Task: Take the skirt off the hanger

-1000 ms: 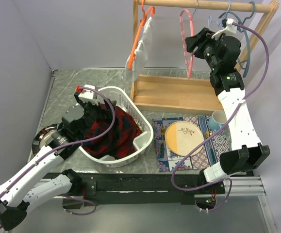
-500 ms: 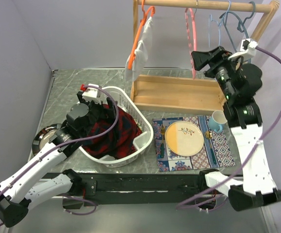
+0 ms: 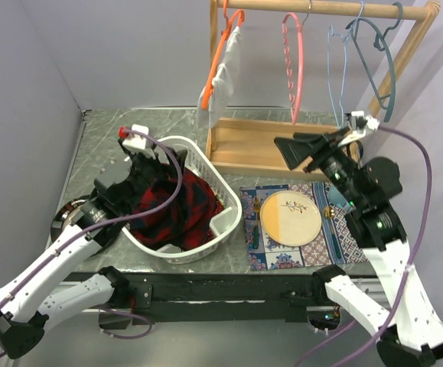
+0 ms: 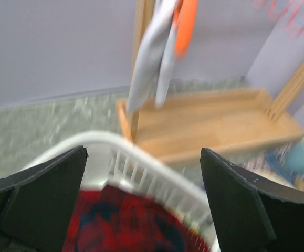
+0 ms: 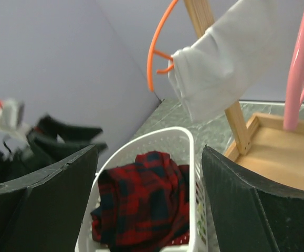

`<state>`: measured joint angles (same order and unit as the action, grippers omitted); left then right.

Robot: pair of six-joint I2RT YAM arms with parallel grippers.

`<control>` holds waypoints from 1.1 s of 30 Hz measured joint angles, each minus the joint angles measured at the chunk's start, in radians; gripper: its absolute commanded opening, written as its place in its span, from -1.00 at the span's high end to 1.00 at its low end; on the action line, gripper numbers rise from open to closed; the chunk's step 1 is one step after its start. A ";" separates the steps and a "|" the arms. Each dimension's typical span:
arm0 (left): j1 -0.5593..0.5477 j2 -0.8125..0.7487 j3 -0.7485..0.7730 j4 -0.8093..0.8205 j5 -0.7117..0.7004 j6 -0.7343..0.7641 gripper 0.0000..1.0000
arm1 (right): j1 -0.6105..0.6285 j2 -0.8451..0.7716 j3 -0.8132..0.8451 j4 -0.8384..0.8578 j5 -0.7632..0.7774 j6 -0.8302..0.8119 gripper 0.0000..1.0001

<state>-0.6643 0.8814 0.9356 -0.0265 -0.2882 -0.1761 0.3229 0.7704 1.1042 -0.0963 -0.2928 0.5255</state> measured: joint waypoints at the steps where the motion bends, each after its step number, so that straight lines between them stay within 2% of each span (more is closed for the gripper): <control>1: 0.000 0.014 0.037 0.000 0.003 0.003 -0.82 | 0.001 -0.024 -0.017 -0.003 0.004 -0.001 -0.76; 6: 0.000 0.262 0.416 0.011 -0.016 0.030 -0.68 | 0.001 -0.193 -0.112 0.007 0.027 -0.013 -0.79; 9: 0.001 0.368 0.526 0.021 -0.021 0.047 -0.62 | 0.001 -0.257 -0.130 0.006 0.052 -0.025 -0.79; 11: 0.001 0.428 0.571 0.019 -0.022 0.058 -0.59 | 0.001 -0.272 -0.130 0.007 0.063 -0.030 -0.78; 14: 0.002 0.520 0.634 0.016 -0.012 0.075 -0.45 | 0.001 -0.285 -0.145 0.009 0.063 -0.033 -0.79; 21: 0.002 0.650 0.727 0.012 0.013 0.109 -0.41 | 0.001 -0.296 -0.171 0.003 0.068 -0.043 -0.80; 28: 0.002 0.770 0.876 0.015 0.010 0.135 -0.24 | 0.009 -0.298 -0.166 -0.025 0.098 -0.077 -0.83; 31: 0.000 0.811 0.900 0.015 -0.002 0.156 -0.06 | 0.014 -0.298 -0.161 -0.041 0.113 -0.092 -0.84; 33: -0.005 0.836 0.915 0.014 -0.016 0.175 0.17 | 0.015 -0.298 -0.157 -0.048 0.124 -0.101 -0.84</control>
<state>-0.6693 1.7176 1.8503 -0.0120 -0.3038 -0.0010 0.3382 0.4725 0.9474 -0.1440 -0.1684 0.4240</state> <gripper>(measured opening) 0.549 0.918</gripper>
